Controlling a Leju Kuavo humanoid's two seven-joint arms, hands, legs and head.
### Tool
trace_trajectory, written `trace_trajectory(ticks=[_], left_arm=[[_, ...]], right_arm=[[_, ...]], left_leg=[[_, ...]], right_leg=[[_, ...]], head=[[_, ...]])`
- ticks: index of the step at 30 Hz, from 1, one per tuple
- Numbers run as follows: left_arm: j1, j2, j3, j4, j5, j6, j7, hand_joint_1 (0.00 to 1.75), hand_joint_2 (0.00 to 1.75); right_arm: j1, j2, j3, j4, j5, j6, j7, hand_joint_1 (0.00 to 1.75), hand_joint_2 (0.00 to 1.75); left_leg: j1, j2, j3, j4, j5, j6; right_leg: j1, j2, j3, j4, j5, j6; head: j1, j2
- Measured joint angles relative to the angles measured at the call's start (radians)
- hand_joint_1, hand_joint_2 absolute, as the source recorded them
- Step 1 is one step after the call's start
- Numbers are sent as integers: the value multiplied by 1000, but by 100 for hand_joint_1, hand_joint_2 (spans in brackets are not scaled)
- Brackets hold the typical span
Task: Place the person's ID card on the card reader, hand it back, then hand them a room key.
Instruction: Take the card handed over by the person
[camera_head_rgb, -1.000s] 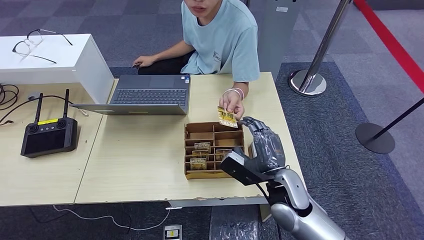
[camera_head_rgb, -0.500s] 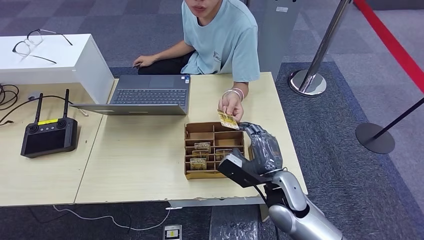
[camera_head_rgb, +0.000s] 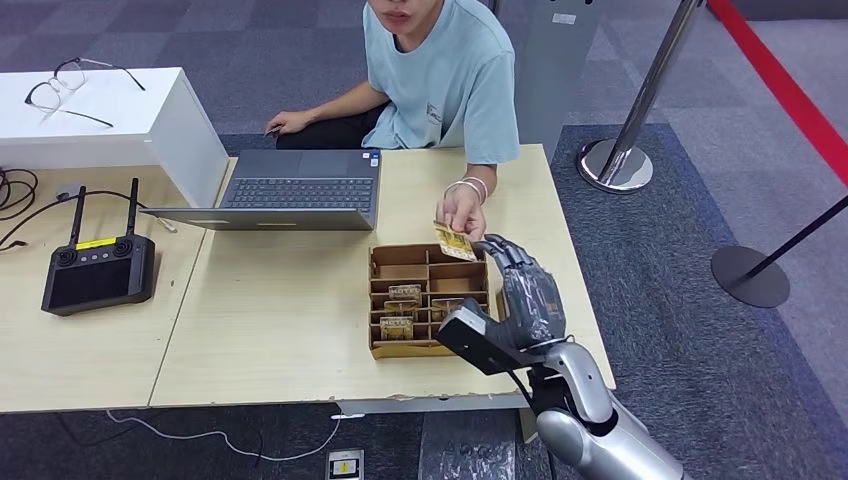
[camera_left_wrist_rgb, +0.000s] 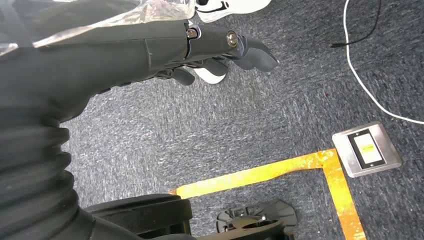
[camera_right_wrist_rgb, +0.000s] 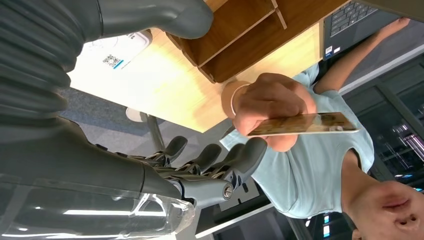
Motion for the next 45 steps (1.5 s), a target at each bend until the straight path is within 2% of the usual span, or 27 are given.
trace_trajectory(ticks=[13, 21, 29, 32, 34, 41, 45], left_arm=[[0, 0, -1, 0, -5, 0, -2, 0, 175], [0, 0, -7, 0, -20, -1, 0, 0, 175], [0, 0, -8, 0, -21, -2, 0, 0, 175], [0, 0, -9, 0, -21, -2, 0, 0, 175], [0, 0, -9, 0, -21, -2, 1, 0, 175], [0, 0, -9, 0, -21, -3, 2, 0, 175], [0, 0, -9, 0, -20, -2, 1, 0, 175]], right_arm=[[-55, 5, -2, -13, -4, -6, -2, 66, 175], [-117, 33, 8, -25, 2, 15, -15, 56, 175], [-150, 66, 25, -25, 2, 22, -22, 116, 175], [-155, 73, 31, -24, 0, 26, -23, 129, 175], [-156, 76, 35, -21, -6, 25, -24, 122, 175], [-156, 80, 49, -13, -15, 24, -28, 52, 175], [-155, 80, 57, -3, -20, 23, -26, 37, 175]], left_leg=[[0, 0, 0, 0, 0, 0], [0, 0, 0, 0, 0, 0], [0, 0, 0, 0, 0, 0], [0, 0, 0, 0, 0, 0], [0, 0, 0, 0, 0, 0], [0, 0, 0, 0, 0, 0], [0, 0, 0, 0, 0, 0]], right_leg=[[0, 0, 0, 0, 0, 0], [0, 0, 0, 0, 0, 0], [0, 0, 0, 0, 0, 0], [0, 0, 0, 0, 0, 0], [0, 0, 0, 0, 0, 0], [0, 0, 0, 0, 0, 0], [0, 0, 0, 0, 0, 0]], head=[[0, 0], [0, 0], [0, 0], [0, 0], [0, 0], [0, 0], [0, 0]])
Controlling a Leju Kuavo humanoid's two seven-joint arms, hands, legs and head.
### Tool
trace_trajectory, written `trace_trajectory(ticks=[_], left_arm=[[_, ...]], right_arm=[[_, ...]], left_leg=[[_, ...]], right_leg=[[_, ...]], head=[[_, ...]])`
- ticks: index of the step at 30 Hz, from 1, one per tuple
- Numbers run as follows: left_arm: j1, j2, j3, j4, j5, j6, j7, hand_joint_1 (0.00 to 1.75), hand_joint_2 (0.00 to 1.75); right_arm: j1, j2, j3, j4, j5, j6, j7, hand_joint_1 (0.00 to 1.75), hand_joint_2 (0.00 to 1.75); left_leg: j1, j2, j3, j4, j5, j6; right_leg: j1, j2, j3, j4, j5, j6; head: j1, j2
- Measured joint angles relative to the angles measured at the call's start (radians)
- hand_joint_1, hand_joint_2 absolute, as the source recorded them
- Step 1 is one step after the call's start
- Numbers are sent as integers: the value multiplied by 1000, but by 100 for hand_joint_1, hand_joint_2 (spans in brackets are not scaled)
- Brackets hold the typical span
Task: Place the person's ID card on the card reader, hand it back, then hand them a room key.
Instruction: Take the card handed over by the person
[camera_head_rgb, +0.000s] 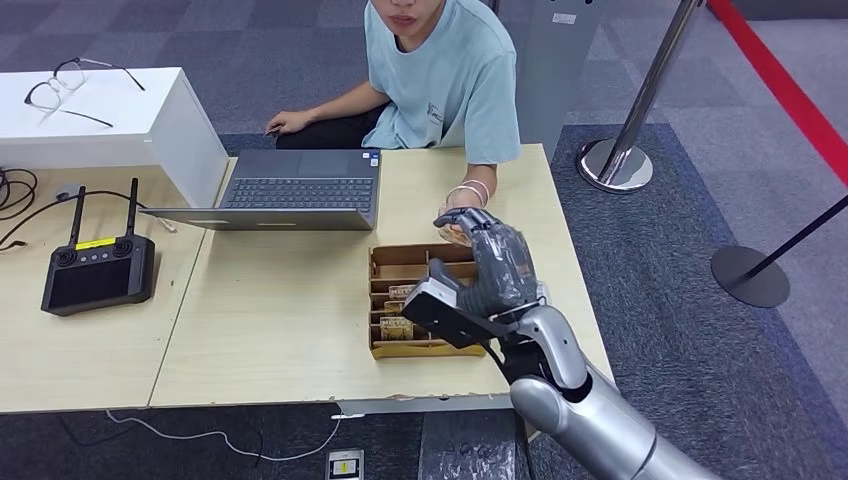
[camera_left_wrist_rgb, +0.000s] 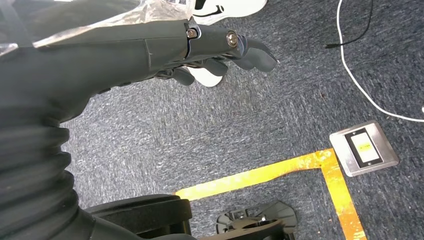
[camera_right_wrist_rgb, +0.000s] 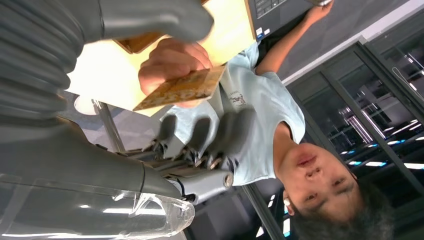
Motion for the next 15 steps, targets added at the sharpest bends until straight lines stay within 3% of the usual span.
trace_trajectory(ticks=[7, 15], left_arm=[[0, 0, 0, 0, 1, 0, 0, 0, 175], [0, 0, 0, 0, 1, 0, 0, 0, 175]], right_arm=[[1, 0, 8, 12, 0, -1, 2, 26, 175], [2, 0, 10, 20, 0, -7, 3, 26, 175]], left_leg=[[0, 0, 0, 0, 0, 0], [0, 0, 0, 0, 0, 0]], right_leg=[[0, 0, 0, 0, 0, 0], [0, 0, 0, 0, 0, 0]], head=[[0, 0], [0, 0]])
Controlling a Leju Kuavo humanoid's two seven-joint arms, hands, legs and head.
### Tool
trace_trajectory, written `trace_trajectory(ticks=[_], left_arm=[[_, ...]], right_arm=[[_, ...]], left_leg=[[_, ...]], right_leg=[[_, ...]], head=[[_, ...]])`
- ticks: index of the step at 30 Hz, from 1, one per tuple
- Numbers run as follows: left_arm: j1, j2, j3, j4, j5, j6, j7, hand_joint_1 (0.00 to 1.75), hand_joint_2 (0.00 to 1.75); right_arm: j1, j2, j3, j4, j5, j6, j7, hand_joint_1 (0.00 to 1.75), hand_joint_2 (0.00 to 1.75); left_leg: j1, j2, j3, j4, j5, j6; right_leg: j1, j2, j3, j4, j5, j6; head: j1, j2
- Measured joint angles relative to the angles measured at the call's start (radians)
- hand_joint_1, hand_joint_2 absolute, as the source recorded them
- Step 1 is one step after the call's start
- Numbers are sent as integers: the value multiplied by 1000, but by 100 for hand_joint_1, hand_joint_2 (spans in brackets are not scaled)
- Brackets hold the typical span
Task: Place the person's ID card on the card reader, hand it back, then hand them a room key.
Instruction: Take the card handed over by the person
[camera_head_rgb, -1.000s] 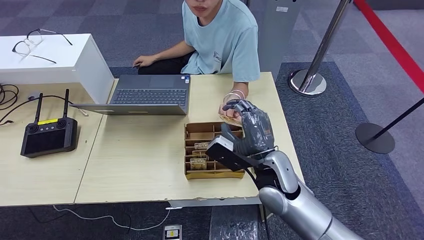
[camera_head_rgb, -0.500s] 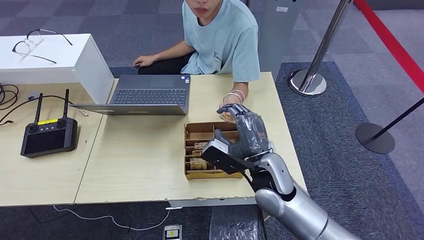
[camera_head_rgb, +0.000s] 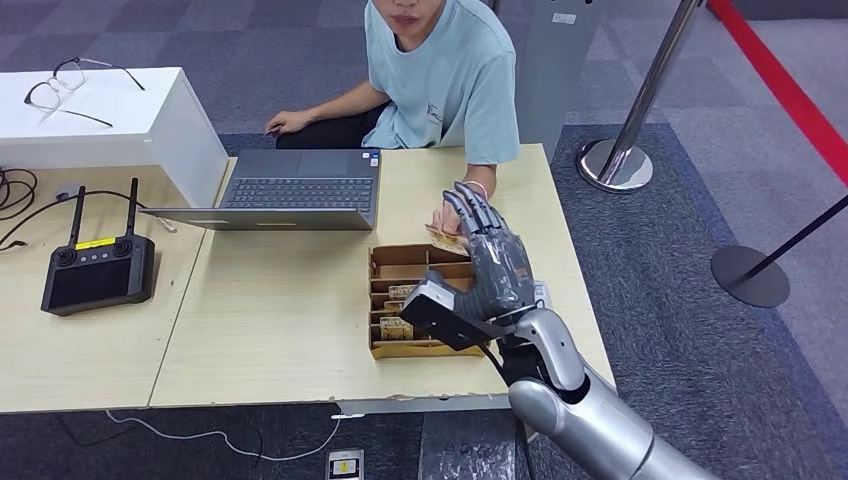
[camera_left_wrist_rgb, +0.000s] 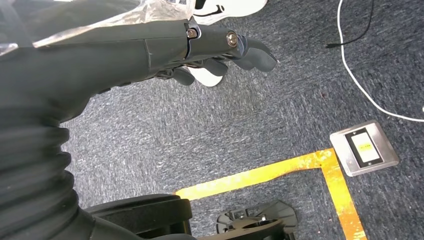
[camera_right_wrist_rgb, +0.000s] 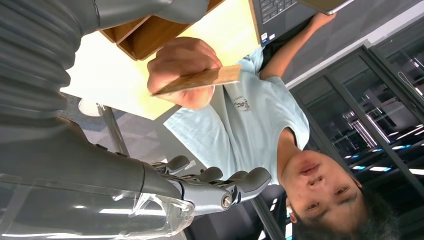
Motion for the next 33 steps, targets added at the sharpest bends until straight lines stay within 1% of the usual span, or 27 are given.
trace_trajectory(ticks=[13, 14, 15, 16, 20, 21, 23, 26, 27, 33], left_arm=[[0, 0, 0, 0, -2, 0, 0, 0, 175], [0, 0, 0, 0, -2, 0, 0, 0, 175], [0, 0, 0, 0, -2, 0, 0, 0, 175], [0, 0, 0, 0, -2, 0, 1, 0, 175], [0, 0, -1, 0, -2, 0, 1, 0, 175], [0, 0, -1, 0, -2, 0, 1, 0, 175], [0, 0, -3, 0, -2, 0, 2, 0, 175], [0, 0, -6, 0, -3, 0, 2, 0, 175], [0, 0, -7, 0, -3, 0, 2, 0, 175], [0, 0, -13, 0, -3, 0, 2, 0, 175]], right_arm=[[2, 0, 4, 13, -26, -3, 2, 37, 175], [2, -1, 4, 16, -30, -3, 1, 41, 175], [3, -1, 5, 20, -34, -4, 1, 48, 175], [4, -2, 5, 24, -37, -4, 1, 60, 175], [8, -3, 5, 44, -48, -8, -4, 120, 175], [9, -3, 5, 49, -48, -9, -6, 132, 175], [10, -3, 5, 57, -48, -9, -8, 148, 175], [11, -3, 5, 68, -48, -9, -8, 166, 175], [11, -3, 5, 71, -48, -9, -8, 170, 175], [12, -3, 5, 87, -51, -17, -8, 171, 175]], left_leg=[[0, 0, 0, 0, 0, 0], [0, 0, 0, 0, 0, 0], [0, 0, 0, 0, 0, 0], [0, 0, 0, 0, 0, 0], [0, 0, 0, 0, 0, 0], [0, 0, -1, 0, 0, 0], [0, 0, -1, 0, 0, 0], [0, 0, -1, 0, 0, 0], [0, 0, -1, 0, 0, 0], [0, 0, -1, 0, 0, 0]], right_leg=[[0, 0, 0, 0, 0, 0], [0, 0, 0, 0, 0, 0], [0, 0, 0, 0, 0, 0], [0, 0, 0, 0, 0, 0], [0, 0, 0, 0, 0, 0], [0, 0, 0, 0, 0, 0], [0, 0, -1, 0, 0, 0], [0, 0, -1, 0, 0, 0], [0, 0, -1, 0, 0, 0], [0, 0, -1, 0, 0, 0]], head=[[0, 0], [0, 0], [0, 0], [0, 0], [0, 0], [0, 0], [0, 0], [0, 0], [0, 0], [0, 0]])
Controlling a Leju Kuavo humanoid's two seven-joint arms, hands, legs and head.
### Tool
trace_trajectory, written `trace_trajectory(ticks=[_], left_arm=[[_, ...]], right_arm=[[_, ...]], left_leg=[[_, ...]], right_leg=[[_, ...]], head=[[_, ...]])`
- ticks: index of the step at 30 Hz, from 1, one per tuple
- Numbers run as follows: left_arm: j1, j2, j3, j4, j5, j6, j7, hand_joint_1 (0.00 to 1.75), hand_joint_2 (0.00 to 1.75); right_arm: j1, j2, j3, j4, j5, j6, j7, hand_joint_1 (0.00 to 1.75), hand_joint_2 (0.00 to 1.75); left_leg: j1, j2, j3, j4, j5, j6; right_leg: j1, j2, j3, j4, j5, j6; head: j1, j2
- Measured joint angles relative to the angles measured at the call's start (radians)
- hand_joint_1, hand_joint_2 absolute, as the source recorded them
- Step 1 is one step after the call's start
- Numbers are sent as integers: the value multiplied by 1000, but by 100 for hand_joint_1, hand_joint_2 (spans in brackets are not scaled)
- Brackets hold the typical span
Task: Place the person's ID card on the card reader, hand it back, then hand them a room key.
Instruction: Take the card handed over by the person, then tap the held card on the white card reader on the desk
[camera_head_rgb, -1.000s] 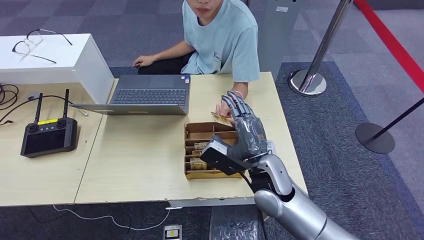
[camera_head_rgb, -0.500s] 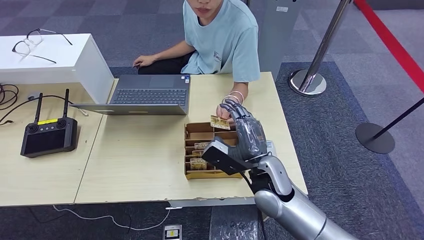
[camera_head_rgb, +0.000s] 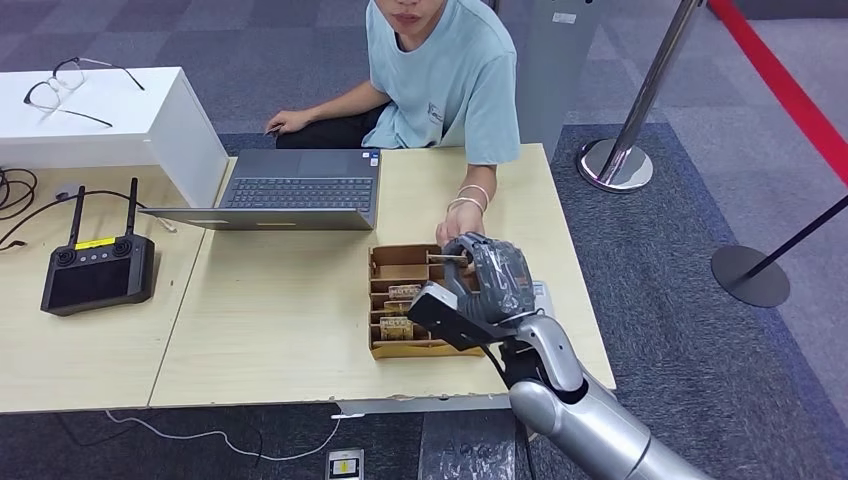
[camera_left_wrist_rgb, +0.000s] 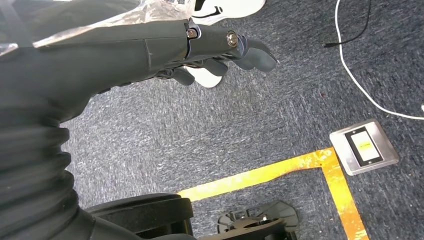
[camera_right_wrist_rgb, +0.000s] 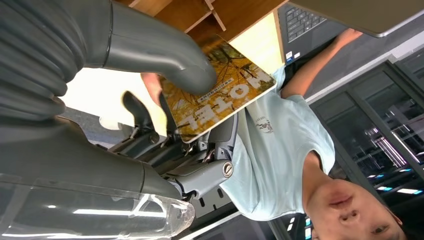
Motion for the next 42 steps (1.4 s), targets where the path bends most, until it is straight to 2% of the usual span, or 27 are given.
trace_trajectory(ticks=[17, 25, 33, 38, 42], left_arm=[[0, 0, -3, 0, -6, -1, 6, 0, 175], [0, 0, -5, 0, -12, -1, 10, 0, 175], [1, 0, -9, 0, -13, -1, 18, 0, 175], [1, 0, -9, 0, -14, -1, 21, 0, 175], [0, 0, -9, 0, -14, -1, 22, 0, 175]], right_arm=[[16, -1, -2, 16, 0, -27, 3, 175, 175], [41, -44, -58, 33, 102, -91, 106, 175, 175], [81, -85, -141, 55, 195, -140, 170, 175, 175], [122, -95, -204, 69, 206, -146, 163, 175, 175], [137, -89, -220, 93, 124, -146, 111, 175, 175]], left_leg=[[0, 0, 0, 0, 0, 0], [0, 0, -1, 0, 0, 0], [0, 0, -2, 1, 0, 0], [0, 0, -2, 0, 0, 0], [0, 0, -2, 0, 0, 0]], right_leg=[[0, 0, -1, 0, 0, 0], [0, 0, -1, 0, 0, 0], [0, 0, -2, 0, 0, 0], [0, 1, -2, 0, 0, 0], [0, 1, -2, 0, 0, 0]], head=[[0, 0], [0, 0], [0, 0], [0, 0], [0, 0]])
